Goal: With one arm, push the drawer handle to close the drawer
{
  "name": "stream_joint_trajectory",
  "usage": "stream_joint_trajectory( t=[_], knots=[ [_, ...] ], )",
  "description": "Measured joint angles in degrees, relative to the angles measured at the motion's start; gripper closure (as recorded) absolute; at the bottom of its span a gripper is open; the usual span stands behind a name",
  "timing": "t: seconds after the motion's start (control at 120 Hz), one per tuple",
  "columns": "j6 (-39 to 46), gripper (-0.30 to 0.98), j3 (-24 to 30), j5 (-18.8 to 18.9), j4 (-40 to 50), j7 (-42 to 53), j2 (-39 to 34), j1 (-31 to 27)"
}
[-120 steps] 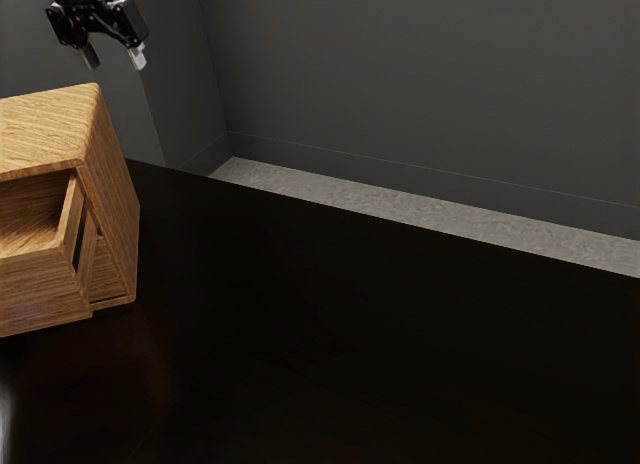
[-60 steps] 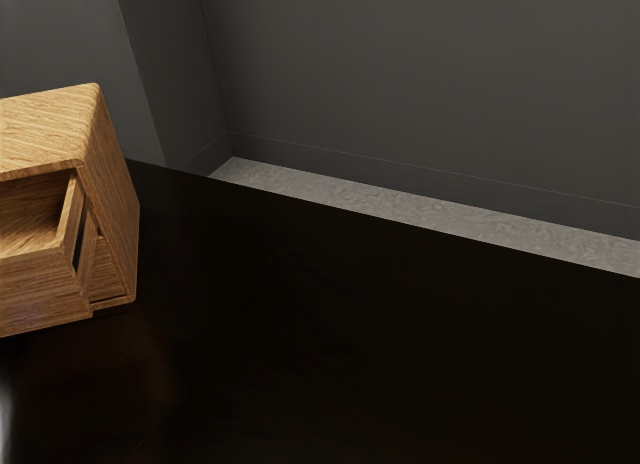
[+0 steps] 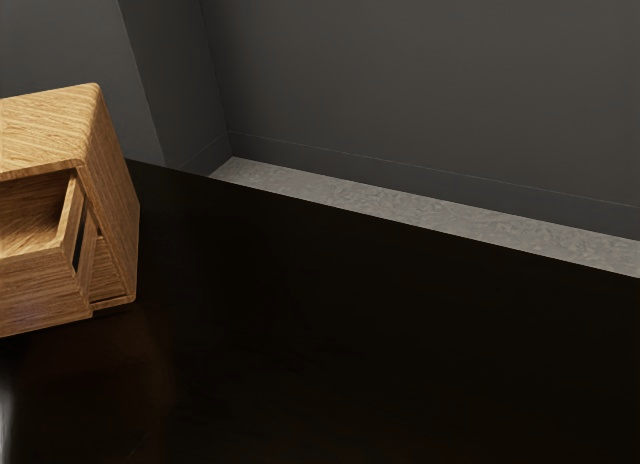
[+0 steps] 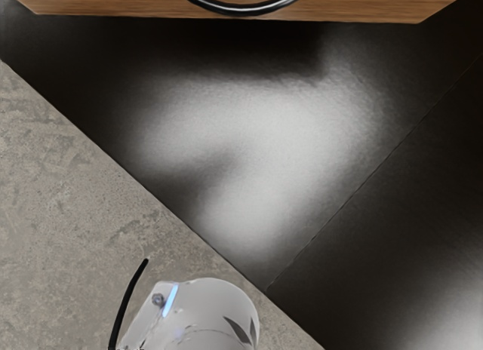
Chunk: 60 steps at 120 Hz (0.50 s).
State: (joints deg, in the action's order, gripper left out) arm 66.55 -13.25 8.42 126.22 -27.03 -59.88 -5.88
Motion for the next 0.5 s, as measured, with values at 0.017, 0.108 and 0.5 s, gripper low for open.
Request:
stream_joint_trajectory(
  t=[0.017, 0.108, 0.5],
  knots=[
    [0.31, 0.02, 0.66, 0.0, 0.62, -0.85, -0.03, -0.16],
    [2.9, 0.02, 3.9, -0.04, 4.28, -6.47, -0.22, -0.55],
    [9.8, 0.05, 7.62, -1.21, 8.69, -32.41, 0.13, 0.26]
  ],
)
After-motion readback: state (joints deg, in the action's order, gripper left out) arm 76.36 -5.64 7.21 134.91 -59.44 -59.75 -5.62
